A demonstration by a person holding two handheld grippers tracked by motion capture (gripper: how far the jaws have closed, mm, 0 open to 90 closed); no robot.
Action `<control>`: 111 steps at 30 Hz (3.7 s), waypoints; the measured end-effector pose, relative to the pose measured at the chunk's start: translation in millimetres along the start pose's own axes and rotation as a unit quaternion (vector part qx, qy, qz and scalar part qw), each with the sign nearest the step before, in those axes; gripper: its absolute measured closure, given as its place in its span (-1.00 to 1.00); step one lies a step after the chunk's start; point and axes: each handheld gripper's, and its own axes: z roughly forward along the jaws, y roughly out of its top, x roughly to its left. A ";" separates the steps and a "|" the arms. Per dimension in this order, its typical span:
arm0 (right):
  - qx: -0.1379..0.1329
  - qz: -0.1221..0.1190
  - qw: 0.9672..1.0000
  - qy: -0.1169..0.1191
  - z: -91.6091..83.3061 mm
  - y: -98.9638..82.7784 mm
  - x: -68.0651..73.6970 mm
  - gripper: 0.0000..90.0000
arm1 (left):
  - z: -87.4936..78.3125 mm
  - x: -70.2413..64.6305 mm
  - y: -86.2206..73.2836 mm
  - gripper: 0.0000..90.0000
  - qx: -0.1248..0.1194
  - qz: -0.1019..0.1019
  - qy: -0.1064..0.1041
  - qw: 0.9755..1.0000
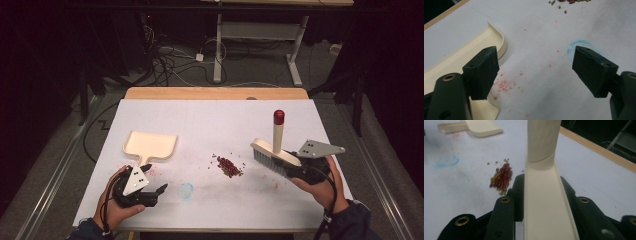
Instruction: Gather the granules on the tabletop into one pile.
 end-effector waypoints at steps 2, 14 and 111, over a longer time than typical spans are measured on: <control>0.021 -0.002 1.000 0.011 -6.7 -4.4 -1.1 0.50 | 0.5 -0.1 0.4 -0.54 0.009 0.001 0.012 1.000; 0.080 0.073 0.981 0.159 -16.4 -31.3 -10.5 0.50 | 0.9 -1.1 1.7 -0.54 0.005 0.001 0.006 1.000; -0.112 0.018 0.982 -0.153 4.2 -26.4 9.0 -0.62 | 9.0 -1.7 6.8 -0.60 0.008 0.020 0.008 1.000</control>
